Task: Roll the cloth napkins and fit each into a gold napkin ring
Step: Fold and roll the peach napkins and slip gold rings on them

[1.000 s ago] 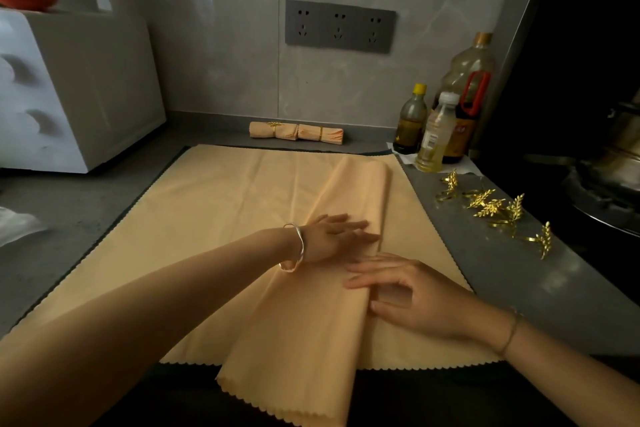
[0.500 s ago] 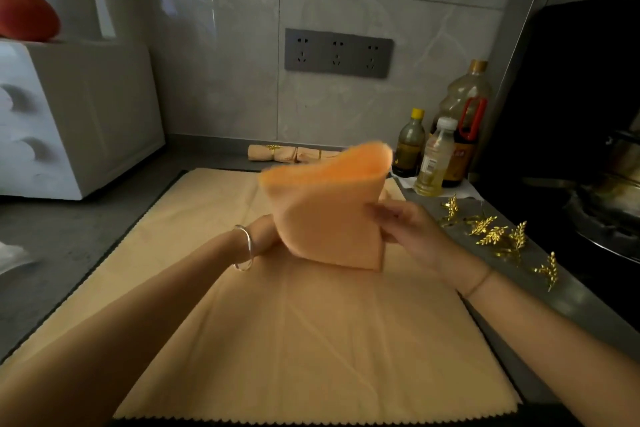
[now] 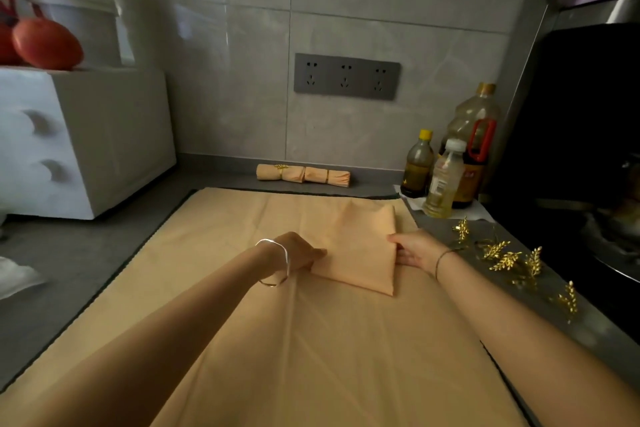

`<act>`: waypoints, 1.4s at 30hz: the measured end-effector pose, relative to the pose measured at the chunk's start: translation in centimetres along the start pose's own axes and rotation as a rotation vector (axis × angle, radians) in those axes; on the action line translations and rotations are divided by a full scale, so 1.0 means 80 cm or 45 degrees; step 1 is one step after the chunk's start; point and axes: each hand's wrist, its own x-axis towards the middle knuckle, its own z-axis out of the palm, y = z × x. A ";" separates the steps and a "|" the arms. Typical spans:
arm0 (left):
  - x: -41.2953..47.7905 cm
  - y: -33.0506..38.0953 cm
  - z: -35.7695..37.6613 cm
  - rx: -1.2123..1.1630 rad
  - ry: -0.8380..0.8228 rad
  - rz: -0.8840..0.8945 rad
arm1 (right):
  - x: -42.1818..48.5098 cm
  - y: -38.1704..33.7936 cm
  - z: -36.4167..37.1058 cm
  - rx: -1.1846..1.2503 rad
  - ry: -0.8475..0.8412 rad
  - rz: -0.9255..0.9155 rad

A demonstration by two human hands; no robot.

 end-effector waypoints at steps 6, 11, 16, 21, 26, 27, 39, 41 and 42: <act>-0.018 0.004 0.020 -0.128 -0.023 0.162 | -0.014 0.002 -0.012 -0.296 -0.050 -0.072; -0.034 -0.004 0.031 -0.387 0.017 0.153 | -0.056 0.017 -0.031 -0.622 -0.255 -0.025; -0.044 -0.008 0.042 -0.319 0.070 0.136 | -0.088 0.054 -0.042 -0.592 -0.260 -0.234; -0.051 -0.005 0.045 -0.256 0.061 0.137 | -0.078 0.079 -0.027 -0.332 0.020 -0.487; -0.055 -0.002 0.048 -0.131 0.053 0.162 | -0.072 0.094 -0.025 -0.738 0.218 -0.683; -0.056 -0.001 0.048 -0.117 0.054 0.161 | -0.074 0.094 -0.025 -0.810 0.254 -0.715; -0.072 0.004 0.073 0.687 0.334 0.729 | -0.095 0.095 -0.029 -1.261 -0.043 -1.252; -0.066 -0.001 0.083 0.736 0.194 0.702 | -0.095 0.102 -0.029 -1.407 -0.225 -1.119; -0.064 -0.004 0.088 0.730 0.159 0.681 | -0.096 0.105 -0.030 -1.466 -0.293 -1.036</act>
